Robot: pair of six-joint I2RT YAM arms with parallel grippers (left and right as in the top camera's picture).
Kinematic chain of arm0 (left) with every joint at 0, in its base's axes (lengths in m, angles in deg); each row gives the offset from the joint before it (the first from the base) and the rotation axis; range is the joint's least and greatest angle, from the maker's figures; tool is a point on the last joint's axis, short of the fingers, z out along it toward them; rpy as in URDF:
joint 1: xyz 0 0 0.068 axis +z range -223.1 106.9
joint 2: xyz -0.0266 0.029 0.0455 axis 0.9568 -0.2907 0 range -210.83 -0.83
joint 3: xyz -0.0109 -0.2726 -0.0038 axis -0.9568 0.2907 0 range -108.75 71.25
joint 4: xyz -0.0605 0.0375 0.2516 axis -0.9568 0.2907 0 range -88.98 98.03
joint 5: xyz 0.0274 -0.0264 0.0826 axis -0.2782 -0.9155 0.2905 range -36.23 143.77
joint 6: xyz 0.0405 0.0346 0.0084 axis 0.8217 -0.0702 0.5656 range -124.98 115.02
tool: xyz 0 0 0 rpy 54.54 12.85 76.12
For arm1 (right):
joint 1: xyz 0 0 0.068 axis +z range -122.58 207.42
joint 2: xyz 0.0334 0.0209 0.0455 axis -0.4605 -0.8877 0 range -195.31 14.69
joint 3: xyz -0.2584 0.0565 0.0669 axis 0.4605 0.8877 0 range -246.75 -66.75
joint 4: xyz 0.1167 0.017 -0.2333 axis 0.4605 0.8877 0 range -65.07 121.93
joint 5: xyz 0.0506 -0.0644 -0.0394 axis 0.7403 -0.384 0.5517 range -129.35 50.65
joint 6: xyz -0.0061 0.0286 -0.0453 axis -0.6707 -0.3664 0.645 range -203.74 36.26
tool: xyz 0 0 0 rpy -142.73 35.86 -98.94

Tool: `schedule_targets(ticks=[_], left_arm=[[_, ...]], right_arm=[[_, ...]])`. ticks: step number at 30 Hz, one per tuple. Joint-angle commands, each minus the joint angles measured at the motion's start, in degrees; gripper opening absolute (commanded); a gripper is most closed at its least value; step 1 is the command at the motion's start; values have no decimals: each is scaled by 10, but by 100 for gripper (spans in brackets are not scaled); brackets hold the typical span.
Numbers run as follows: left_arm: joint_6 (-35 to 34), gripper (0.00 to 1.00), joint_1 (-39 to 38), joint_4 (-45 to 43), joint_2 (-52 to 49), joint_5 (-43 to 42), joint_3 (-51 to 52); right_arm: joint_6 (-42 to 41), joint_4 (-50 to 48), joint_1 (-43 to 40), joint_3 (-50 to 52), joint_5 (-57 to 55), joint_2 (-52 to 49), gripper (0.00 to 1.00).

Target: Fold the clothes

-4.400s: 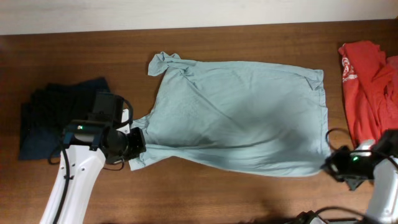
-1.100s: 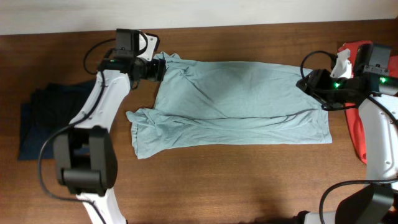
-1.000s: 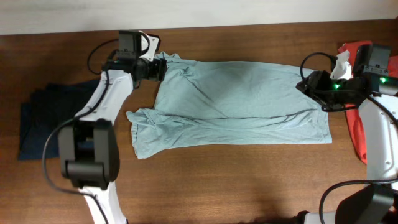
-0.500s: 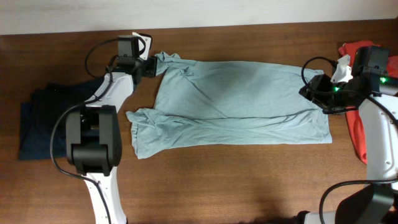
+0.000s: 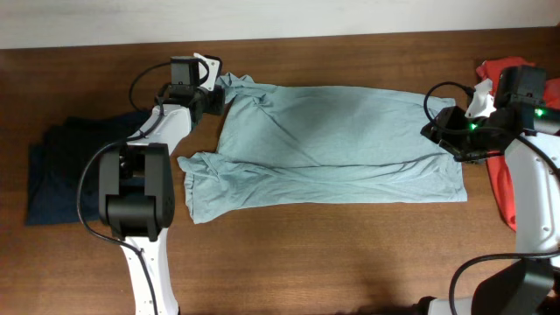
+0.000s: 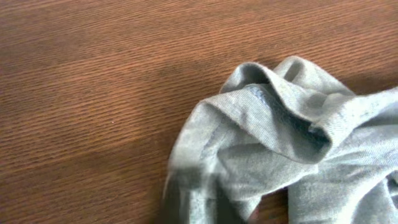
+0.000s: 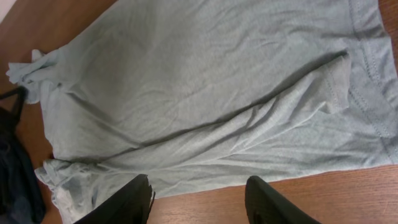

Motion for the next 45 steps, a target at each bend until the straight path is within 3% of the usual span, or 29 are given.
schedule_targets(ticks=[1, 11, 16, 17, 20, 22, 26, 41, 42, 43, 44, 45], left_arm=[[5, 0, 5, 38, -11, -9, -35], [27, 0, 45, 306, 13, -1, -332], [51, 2, 43, 410, 13, -16, -419], [51, 9, 42, 427, 12, -28, -418], [38, 64, 42, 449, -2, -68, -391], [9, 73, 41, 449, -16, -81, -370], [-29, 71, 42, 449, -47, -96, -338], [-33, 55, 42, 422, -158, -142, -336], [-33, 52, 42, 416, -163, -142, -336], [-33, 42, 42, 410, -165, -142, -336], [-33, 28, 41, 403, -171, -141, -336], [-33, 4, 41, 394, -173, -127, -336]], right_arm=[[6, 2, 3, -10, -7, 7, 54], [6, -21, 2, -10, -7, 7, 54], [6, -26, 3, -10, -7, 7, 54], [6, -26, 3, -9, -7, 7, 54], [6, -26, 3, -9, -7, 7, 54], [6, -24, 3, -9, -7, 7, 55], [6, -21, 3, -8, -7, 7, 55], [6, -13, 3, -7, -33, 6, 56], [6, -13, 3, -7, -33, 6, 56], [6, -12, 3, -7, -33, 6, 56], [6, -11, 3, -7, -33, 6, 56], [6, -10, 3, -7, -33, 6, 56]])
